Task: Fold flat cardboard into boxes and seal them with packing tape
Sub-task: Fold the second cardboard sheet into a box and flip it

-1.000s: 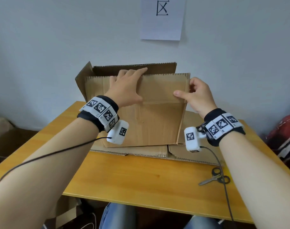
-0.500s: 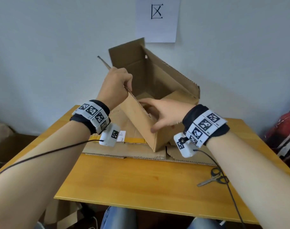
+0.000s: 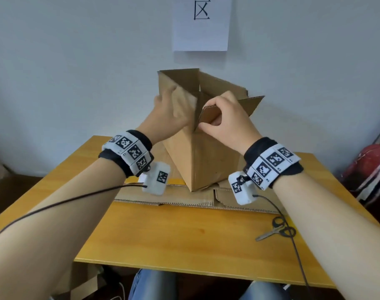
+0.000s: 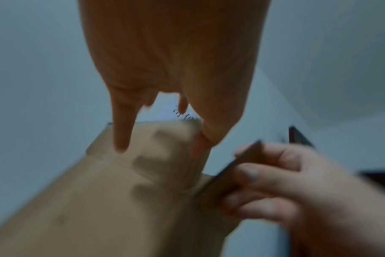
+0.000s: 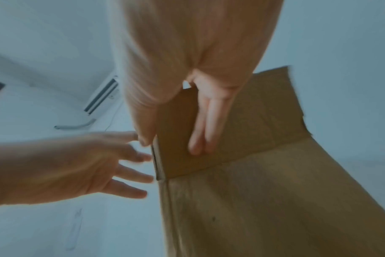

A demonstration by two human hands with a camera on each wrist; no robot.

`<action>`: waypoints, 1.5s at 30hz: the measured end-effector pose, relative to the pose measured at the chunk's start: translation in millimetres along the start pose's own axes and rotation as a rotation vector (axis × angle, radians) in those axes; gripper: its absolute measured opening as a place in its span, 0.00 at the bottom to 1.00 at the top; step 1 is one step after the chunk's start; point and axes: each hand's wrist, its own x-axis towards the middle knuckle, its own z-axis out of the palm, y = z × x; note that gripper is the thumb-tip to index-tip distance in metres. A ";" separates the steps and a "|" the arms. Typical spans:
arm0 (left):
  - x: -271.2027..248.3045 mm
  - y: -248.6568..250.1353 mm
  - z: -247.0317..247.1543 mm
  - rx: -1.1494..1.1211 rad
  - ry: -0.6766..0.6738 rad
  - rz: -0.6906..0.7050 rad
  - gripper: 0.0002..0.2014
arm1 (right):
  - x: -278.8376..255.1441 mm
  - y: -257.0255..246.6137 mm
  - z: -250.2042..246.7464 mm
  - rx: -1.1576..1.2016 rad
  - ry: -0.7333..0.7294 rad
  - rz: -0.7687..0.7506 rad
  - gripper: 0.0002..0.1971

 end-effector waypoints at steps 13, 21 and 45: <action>-3.0 17.0 31.3 0.030 0.002 0.114 0.13 | -14.0 11.8 7.3 0.364 0.259 -0.027 0.28; 1.4 -20.6 -13.0 -0.306 0.327 -0.159 0.17 | -14.8 35.8 7.9 0.317 0.289 0.424 0.28; -27.3 -200.5 -160.2 -0.336 0.760 -0.302 0.08 | 30.7 -63.0 205.1 0.862 -0.418 0.665 0.10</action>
